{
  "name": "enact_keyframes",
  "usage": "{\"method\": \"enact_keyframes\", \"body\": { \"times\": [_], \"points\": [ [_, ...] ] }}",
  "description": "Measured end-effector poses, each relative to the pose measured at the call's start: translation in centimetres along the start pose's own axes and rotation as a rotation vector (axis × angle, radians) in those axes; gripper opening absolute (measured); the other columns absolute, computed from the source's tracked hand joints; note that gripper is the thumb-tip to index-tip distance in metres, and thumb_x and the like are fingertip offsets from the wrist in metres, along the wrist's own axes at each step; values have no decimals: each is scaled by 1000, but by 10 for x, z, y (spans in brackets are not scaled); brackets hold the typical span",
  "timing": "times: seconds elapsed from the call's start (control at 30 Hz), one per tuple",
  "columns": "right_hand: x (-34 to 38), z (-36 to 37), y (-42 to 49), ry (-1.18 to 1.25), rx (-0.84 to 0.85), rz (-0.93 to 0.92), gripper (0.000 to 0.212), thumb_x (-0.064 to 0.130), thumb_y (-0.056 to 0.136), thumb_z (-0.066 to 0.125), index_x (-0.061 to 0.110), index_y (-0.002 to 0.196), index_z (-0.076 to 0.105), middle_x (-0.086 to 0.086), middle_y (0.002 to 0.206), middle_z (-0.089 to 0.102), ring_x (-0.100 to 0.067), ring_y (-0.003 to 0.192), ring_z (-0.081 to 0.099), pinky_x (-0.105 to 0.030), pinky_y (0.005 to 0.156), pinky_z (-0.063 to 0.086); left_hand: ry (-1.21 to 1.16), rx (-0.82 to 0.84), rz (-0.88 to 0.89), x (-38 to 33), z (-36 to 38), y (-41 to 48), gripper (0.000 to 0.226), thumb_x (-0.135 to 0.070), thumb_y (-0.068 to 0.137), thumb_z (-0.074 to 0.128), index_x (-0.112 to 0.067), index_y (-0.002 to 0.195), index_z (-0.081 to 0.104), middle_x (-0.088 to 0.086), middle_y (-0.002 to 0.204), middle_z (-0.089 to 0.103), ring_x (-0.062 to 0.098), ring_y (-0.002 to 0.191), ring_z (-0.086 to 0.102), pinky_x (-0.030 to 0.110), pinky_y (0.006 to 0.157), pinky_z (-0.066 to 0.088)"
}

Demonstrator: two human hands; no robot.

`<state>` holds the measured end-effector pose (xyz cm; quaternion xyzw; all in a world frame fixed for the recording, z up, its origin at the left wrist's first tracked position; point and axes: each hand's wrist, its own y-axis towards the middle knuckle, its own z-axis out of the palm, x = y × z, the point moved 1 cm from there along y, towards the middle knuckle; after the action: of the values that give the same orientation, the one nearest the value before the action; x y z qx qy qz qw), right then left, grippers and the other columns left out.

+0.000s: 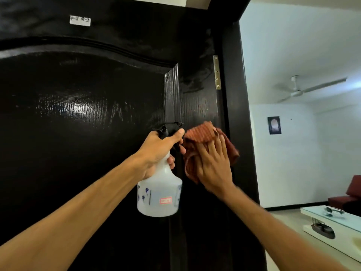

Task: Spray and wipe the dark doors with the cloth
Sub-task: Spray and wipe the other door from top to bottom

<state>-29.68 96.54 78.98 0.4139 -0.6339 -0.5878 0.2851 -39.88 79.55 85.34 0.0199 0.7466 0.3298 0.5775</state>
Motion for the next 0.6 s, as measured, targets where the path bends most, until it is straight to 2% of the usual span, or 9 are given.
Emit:
{"method": "enact_keyframes", "body": {
  "times": [0.13, 0.23, 0.3, 0.4, 0.5, 0.57, 0.6],
  "points": [
    [-9, -13, 92, 3, -44, 144, 59, 40, 100, 26, 24, 156, 36, -13, 165, 25, -35, 156, 10, -55, 125, 15, -14, -6, 31, -24, 3, 16, 33, -39, 98, 67, -7, 89, 65, 16, 84, 71, 15, 40, 41, 29, 50, 44],
    [-3, -2, 68, -16, -58, 80, 58, 45, 105, 24, 26, 160, 30, -10, 169, 16, -28, 158, 2, -54, 127, 7, -14, -26, 66, -34, 4, 25, 33, -39, 99, 66, -7, 89, 65, 16, 83, 71, 15, 40, 41, 29, 50, 45],
    [0, 2, 41, -34, -24, 5, 56, 41, 106, 28, 26, 160, 29, -9, 170, 15, -26, 158, 1, -53, 127, 5, -7, -33, 79, -38, 2, 27, 33, -38, 99, 66, -7, 88, 65, 16, 83, 71, 14, 39, 41, 29, 50, 44],
    [-9, -5, 89, -15, -16, 2, 55, 41, 103, 28, 28, 156, 32, -8, 169, 17, -28, 158, 3, -51, 128, 4, 6, -24, 81, -50, -1, 34, 33, -40, 99, 66, -7, 92, 65, 16, 85, 72, 14, 40, 42, 29, 51, 45],
    [-12, -12, 155, -18, -70, 105, 60, 40, 98, 21, 25, 155, 35, -13, 167, 22, -32, 157, 8, -49, 128, 2, 16, -50, 104, -69, 0, 47, 33, -39, 100, 65, -7, 93, 65, 15, 83, 72, 14, 39, 42, 28, 51, 45],
    [-4, -4, 151, -18, -119, 112, 57, 36, 100, 27, 25, 155, 37, -13, 167, 25, -32, 157, 9, -48, 128, 1, 7, -84, 123, -79, -2, 54, 33, -40, 99, 66, -8, 91, 65, 14, 81, 71, 13, 39, 44, 28, 50, 46],
    [3, 2, 136, -16, -134, 59, 55, 35, 101, 31, 25, 155, 38, -12, 167, 25, -32, 157, 8, -49, 128, 2, 2, -98, 138, -82, -5, 57, 34, -41, 99, 66, -8, 91, 66, 13, 81, 71, 12, 39, 45, 27, 48, 46]
  ]
}}
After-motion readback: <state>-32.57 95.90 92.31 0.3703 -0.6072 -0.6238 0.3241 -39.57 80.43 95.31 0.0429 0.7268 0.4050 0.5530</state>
